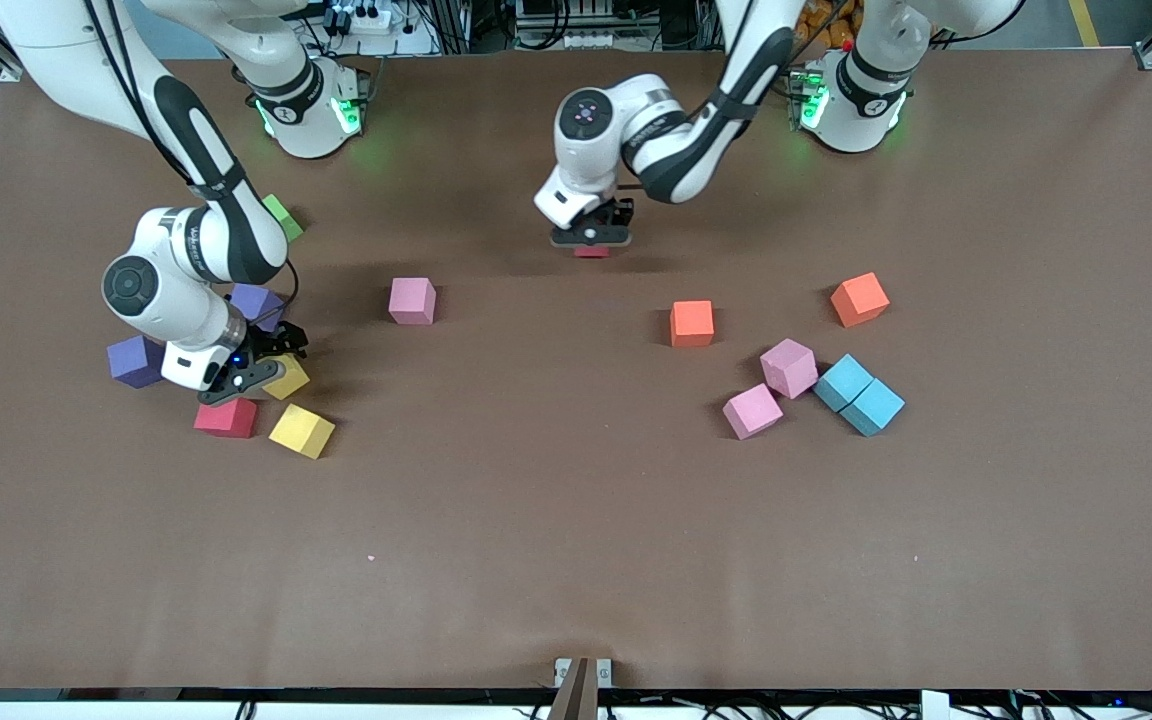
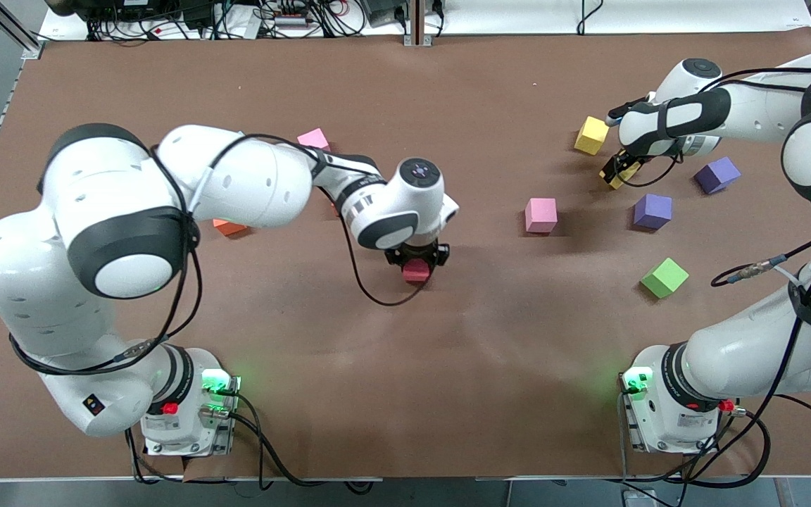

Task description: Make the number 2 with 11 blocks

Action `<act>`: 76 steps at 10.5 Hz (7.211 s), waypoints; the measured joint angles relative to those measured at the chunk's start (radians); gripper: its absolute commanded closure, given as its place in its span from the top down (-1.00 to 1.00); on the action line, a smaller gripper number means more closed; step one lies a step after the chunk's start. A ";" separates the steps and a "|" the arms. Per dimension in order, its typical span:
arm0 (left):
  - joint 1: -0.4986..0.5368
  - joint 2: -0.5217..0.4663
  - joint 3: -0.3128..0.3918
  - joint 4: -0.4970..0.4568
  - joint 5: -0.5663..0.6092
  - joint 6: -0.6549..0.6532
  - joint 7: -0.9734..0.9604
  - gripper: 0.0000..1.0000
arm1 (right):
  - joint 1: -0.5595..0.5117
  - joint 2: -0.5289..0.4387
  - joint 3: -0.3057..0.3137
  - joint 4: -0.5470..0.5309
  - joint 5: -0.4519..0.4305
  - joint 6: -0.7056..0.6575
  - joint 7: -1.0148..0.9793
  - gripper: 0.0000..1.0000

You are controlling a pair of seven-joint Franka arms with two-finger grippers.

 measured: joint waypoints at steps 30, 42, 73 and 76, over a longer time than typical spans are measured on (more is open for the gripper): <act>0.180 -0.207 0.247 0.060 -0.204 -0.303 0.251 1.00 | 0.503 -0.083 0.117 0.228 0.015 -0.357 -0.546 -0.89; 0.200 -0.066 0.296 0.051 -0.204 -0.176 0.386 1.00 | 0.834 -0.009 0.116 0.125 0.015 -0.223 -0.277 -0.89; 0.335 -0.202 -0.064 -0.298 -0.316 0.063 -0.788 -0.62 | 0.926 -0.036 0.103 0.091 0.053 -0.191 -0.153 1.00; 0.380 -0.205 -0.153 -0.299 -0.316 0.069 -0.962 -0.67 | 0.877 -0.135 0.098 0.094 0.053 -0.333 -0.151 1.00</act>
